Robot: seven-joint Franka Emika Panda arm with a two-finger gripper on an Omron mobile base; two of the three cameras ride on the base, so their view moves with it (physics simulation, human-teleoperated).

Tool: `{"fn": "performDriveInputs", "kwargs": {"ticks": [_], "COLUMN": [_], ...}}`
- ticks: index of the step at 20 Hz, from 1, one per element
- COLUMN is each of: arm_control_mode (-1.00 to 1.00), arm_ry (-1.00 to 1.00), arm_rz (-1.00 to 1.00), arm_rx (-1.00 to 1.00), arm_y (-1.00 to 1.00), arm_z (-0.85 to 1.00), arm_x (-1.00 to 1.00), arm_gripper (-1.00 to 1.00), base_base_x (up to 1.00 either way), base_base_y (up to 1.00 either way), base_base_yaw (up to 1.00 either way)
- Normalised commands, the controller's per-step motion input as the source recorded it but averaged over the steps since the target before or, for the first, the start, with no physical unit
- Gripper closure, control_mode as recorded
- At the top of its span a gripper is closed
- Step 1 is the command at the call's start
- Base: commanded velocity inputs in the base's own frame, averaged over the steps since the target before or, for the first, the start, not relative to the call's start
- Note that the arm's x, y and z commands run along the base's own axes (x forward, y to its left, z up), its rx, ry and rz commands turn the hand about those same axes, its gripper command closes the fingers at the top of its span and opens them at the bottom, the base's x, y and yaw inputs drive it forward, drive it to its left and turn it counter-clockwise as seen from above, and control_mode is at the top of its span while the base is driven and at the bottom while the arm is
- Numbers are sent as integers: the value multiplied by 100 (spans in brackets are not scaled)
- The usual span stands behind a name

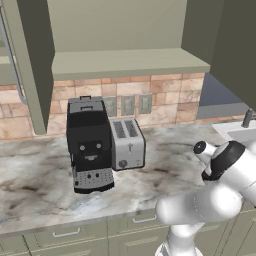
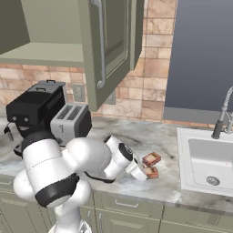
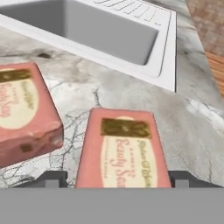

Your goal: Locate and retrieve the bar soap and bar soap from the cabinet. Place them next to the sink.

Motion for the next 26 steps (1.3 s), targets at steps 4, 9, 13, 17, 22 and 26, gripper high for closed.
{"fn": "performDriveInputs", "kwargs": {"ticks": [4, 9, 13, 17, 22, 26], "arm_control_mode": [-100, -100, -100, -100, -100, -100], "arm_ry": [1, -2, 1, 8, 17, 12], "arm_rz": [0, 0, 5, 13, 23, 23], "arm_rx": [1, 10, 11, 12, 13, 22], "arm_y": [9, 30, 57, 68, 62, 46], "arm_z": [28, 53, 71, 60, 51, 46], "arm_x": [-8, -22, -19, -5, 12, 44], "arm_gripper": [-100, -100, -100, -100, -100, -100], "base_base_x": [0, 0, 0, 0, 0, 0], "base_base_y": [0, 0, 0, 0, 0, 0], "base_base_yaw": [0, 0, 0, 0, 0, 0]}}
